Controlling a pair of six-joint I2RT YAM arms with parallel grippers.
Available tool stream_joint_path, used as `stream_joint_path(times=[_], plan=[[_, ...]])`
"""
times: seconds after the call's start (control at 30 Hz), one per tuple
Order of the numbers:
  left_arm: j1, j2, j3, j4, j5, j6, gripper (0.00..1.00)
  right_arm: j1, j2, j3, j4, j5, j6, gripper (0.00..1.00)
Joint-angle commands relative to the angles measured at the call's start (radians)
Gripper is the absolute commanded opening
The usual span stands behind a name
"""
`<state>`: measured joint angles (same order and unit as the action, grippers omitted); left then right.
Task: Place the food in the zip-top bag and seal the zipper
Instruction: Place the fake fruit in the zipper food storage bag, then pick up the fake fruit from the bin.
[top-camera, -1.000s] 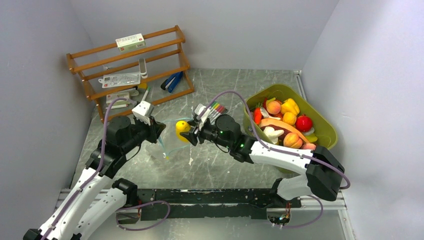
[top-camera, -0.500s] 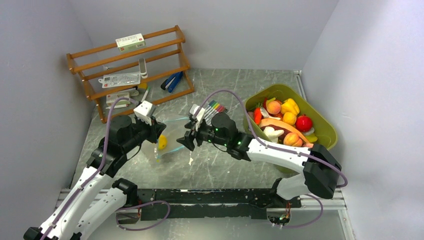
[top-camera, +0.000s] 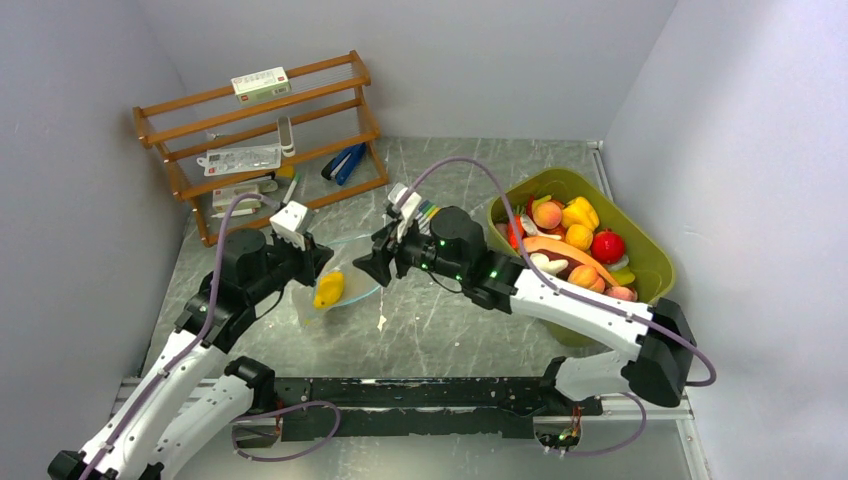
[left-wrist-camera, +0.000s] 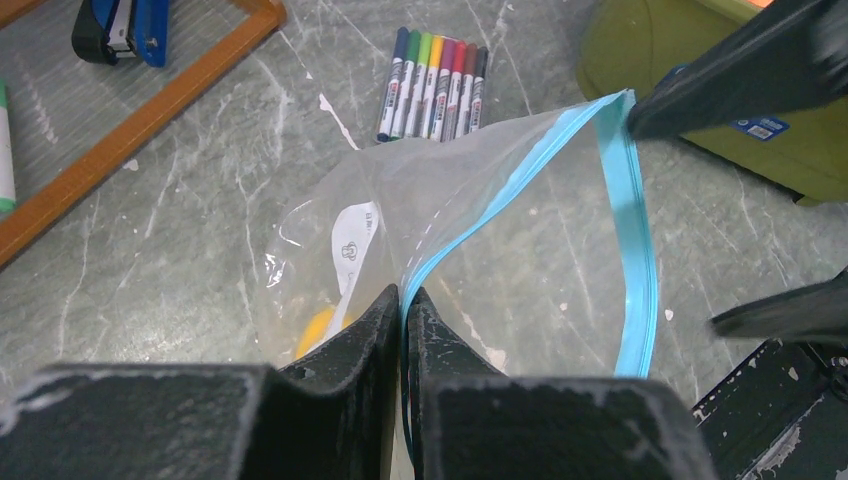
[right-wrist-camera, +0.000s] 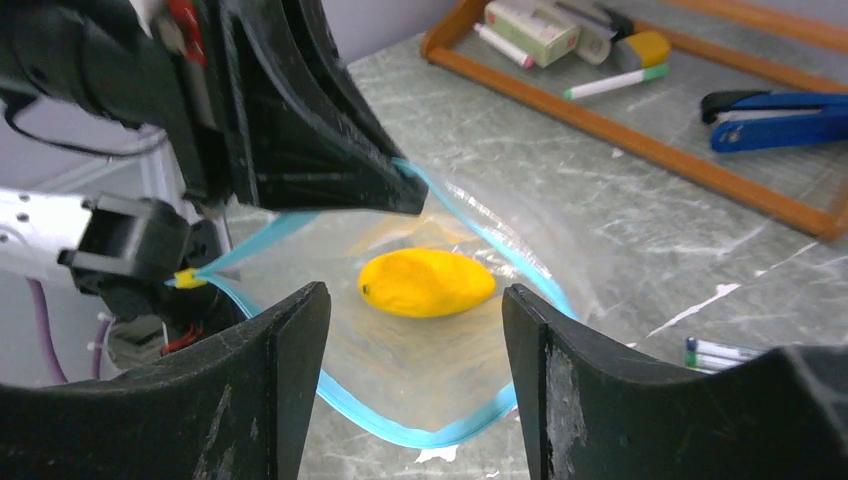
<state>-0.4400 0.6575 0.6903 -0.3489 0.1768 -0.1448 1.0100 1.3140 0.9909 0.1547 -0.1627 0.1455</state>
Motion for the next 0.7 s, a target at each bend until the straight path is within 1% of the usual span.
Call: stream_joint_path(times=[0.0,0.1,0.17,0.3,0.37,0.43,0.57,0.67], plan=[[0.004,0.002,0.013,0.006,0.017,0.017,0.07,-0.003,-0.065,0.087,-0.145,0.095,0.000,0.62],[0.004,-0.008,0.010,0.012,0.030,0.019,0.07,-0.004,-0.098,0.100,-0.205,0.202,-0.014,0.55],[0.004,-0.016,0.006,0.021,0.033,0.019,0.07,-0.006,-0.122,0.097,-0.239,0.299,-0.023,0.51],[0.004,-0.021,0.006,0.017,0.031,0.020,0.07,-0.034,-0.148,0.125,-0.359,0.574,0.027,0.49],[0.004,-0.017,0.010,0.017,0.039,0.022,0.07,-0.068,-0.135,0.167,-0.476,0.673,0.084,0.49],[0.004,-0.012,0.011,0.012,0.047,0.022,0.07,-0.129,-0.126,0.202,-0.578,0.721,0.135,0.48],[0.004,-0.016,0.013,0.010,0.052,0.020,0.07,-0.261,-0.130,0.216,-0.699,0.709,0.214,0.48],[0.004,-0.027,0.009,0.014,0.048,0.021,0.07,-0.326,-0.125,0.223,-0.801,0.777,0.258,0.49]])
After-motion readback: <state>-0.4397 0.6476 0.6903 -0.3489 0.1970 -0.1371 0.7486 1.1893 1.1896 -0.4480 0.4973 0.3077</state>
